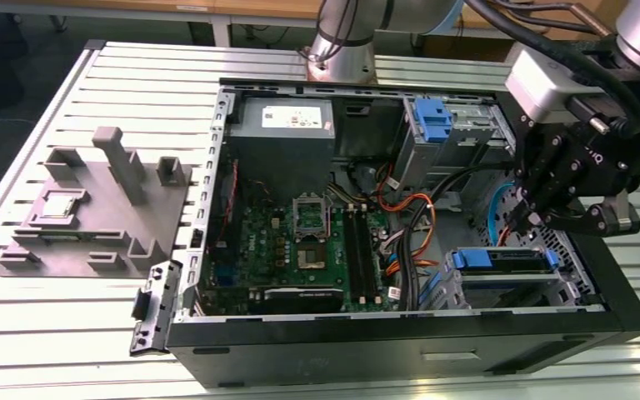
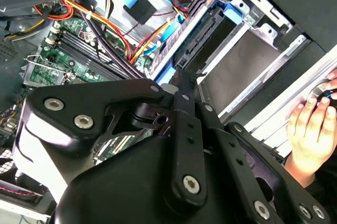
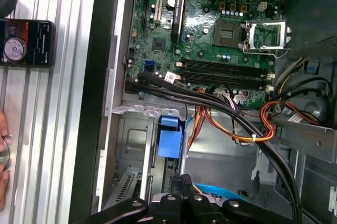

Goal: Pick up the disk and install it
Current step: 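Insert the first disk wire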

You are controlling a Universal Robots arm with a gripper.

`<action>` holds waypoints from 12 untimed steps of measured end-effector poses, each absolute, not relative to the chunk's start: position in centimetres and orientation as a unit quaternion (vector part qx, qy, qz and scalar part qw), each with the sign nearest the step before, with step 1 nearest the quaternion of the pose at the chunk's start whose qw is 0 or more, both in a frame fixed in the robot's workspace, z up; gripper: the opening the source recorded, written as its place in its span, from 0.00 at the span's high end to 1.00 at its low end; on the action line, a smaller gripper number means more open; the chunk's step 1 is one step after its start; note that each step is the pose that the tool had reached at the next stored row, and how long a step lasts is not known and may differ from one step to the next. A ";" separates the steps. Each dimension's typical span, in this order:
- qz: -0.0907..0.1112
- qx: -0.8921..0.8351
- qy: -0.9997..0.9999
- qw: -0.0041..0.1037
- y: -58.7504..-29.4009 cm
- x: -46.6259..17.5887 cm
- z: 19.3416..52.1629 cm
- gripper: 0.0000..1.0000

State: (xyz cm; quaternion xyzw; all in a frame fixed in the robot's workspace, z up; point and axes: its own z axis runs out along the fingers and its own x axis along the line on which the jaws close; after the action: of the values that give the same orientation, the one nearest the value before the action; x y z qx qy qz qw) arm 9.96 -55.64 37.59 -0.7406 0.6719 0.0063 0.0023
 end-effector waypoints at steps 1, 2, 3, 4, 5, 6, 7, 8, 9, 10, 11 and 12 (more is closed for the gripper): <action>0.006 -0.741 0.672 0.002 -55.6 10.0 37.6 0.88; 0.006 -0.741 0.672 0.002 -55.5 10.1 37.6 0.88; 0.006 -0.741 0.672 0.002 -55.5 10.1 37.6 0.88; 0.006 -0.741 0.672 0.002 -55.4 10.1 37.6 0.88; 0.006 -0.741 0.672 0.002 -55.4 10.1 37.6 0.88; 0.006 -0.741 0.672 0.002 -55.4 10.1 37.6 0.88; 0.006 -0.741 0.672 0.002 -55.4 10.1 37.6 0.88; 0.006 -0.741 0.672 0.002 -55.4 10.1 37.6 0.88; 0.006 -0.741 0.672 0.002 -55.4 10.1 37.6 0.88; 0.006 -0.741 0.672 0.002 -55.4 10.1 37.6 0.88; 0.006 -0.741 0.672 0.002 -55.4 10.1 37.6 0.88; 0.006 -0.741 0.671 0.002 -55.4 10.1 37.6 0.88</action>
State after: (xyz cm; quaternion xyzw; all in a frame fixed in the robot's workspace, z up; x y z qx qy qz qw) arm 10.12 -55.43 37.57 -0.7414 0.6711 0.0061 0.0023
